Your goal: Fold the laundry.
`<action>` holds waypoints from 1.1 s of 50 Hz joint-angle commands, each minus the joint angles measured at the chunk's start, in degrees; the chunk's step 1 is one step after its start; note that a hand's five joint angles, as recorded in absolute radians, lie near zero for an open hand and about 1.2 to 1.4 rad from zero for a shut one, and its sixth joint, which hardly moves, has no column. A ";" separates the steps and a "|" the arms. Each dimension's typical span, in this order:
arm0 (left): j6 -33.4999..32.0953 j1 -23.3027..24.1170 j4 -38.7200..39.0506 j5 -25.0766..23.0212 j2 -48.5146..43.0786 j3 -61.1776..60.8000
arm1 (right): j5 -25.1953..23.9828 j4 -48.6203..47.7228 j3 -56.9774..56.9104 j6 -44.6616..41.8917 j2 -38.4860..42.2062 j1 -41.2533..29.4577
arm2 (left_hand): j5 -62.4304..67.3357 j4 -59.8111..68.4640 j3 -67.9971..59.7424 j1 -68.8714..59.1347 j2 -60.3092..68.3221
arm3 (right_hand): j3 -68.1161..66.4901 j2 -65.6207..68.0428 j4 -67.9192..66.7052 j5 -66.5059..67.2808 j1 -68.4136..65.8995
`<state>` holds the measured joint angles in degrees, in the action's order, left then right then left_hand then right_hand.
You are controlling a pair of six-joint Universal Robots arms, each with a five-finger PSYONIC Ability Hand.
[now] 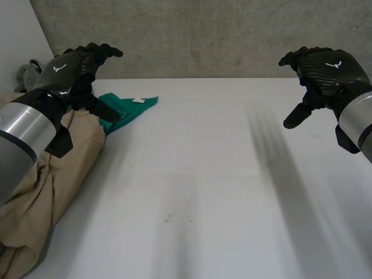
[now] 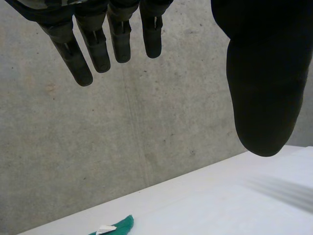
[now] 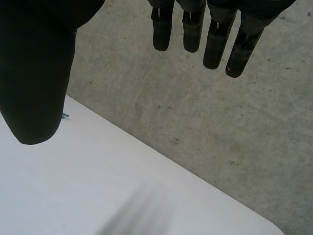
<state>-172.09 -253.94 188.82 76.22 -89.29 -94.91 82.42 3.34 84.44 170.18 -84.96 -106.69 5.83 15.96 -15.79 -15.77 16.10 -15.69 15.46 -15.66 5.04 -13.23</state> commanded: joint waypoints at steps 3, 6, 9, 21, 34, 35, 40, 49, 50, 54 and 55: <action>0.00 0.03 -0.04 -0.02 -0.19 -0.01 | 0.02 0.00 0.03 -0.02 -0.03 -0.10 | -0.74 -0.87 0.70 0.67 -1.00 | 5.69 -5.46 5.66 -5.04 3.23; -0.09 -0.06 -0.04 0.07 -0.27 -0.01 | 0.02 0.00 0.03 -0.02 -0.03 -0.10 | -0.91 -1.03 0.86 0.84 -1.17 | 5.69 -5.46 5.66 -5.04 3.23; -0.09 -0.15 -0.12 0.07 -0.36 -0.01 | 0.02 0.00 0.03 -0.02 -0.03 -0.10 | -0.74 -0.87 0.70 0.67 -1.00 | 5.69 -5.46 5.66 -5.04 3.23; -16.42 -0.94 -0.12 7.43 -9.58 0.78 | -0.07 0.00 0.64 -0.28 0.06 -0.10 | 2.79 2.67 -2.84 -2.86 2.53 | 5.69 -5.46 5.66 -5.04 3.23; -38.85 -2.70 7.87 20.11 -27.51 4.56 | -0.15 -0.17 1.26 -0.37 0.32 -0.71 | 1.95 1.83 -2.00 -2.02 1.69 | 5.69 -5.46 5.66 -5.04 3.23; -38.85 -2.87 7.87 20.11 -28.91 5.43 | -0.15 -0.17 1.34 -0.37 0.41 -0.89 | 2.12 1.99 -2.16 -2.18 1.86 | 5.69 -5.46 5.66 -5.04 3.23; -39.12 -3.05 7.70 20.28 -36.29 10.79 | -0.15 -0.26 1.43 -0.55 1.46 -1.15 | 5.80 5.67 -5.84 -5.87 5.54 | 5.69 -5.46 5.66 -5.04 3.23; -39.12 -5.16 7.96 20.37 -38.95 15.81 | 0.11 -0.79 1.87 -0.63 2.70 -1.24 | 64.11 63.98 -64.15 -64.18 63.85 | 5.69 -5.46 5.66 -5.04 3.23; -39.12 -5.16 8.05 20.37 -38.77 15.99 | 0.11 -0.87 1.87 -0.64 2.78 -1.24 | 64.17 64.04 -64.21 -64.23 63.90 | 5.69 -5.46 5.66 -5.04 3.23; -39.12 -4.46 8.23 20.37 -37.98 17.57 | 0.11 -0.88 1.87 -0.64 2.78 -1.24 | 64.17 64.04 -64.21 -64.23 63.90 | 5.69 -5.46 5.66 -5.04 3.23; -39.12 -4.28 8.23 20.46 -37.02 18.09 | 0.11 -0.96 1.78 -0.64 2.70 -1.24 | 64.17 64.04 -64.21 -64.23 63.90 | 5.69 -5.46 5.66 -5.04 3.23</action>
<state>-211.20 -258.85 196.80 96.56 -128.40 -78.73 82.52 2.51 86.27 169.56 -82.24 -107.93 56.19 68.05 -67.47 -66.36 67.88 -12.20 12.55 -13.36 3.78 -11.34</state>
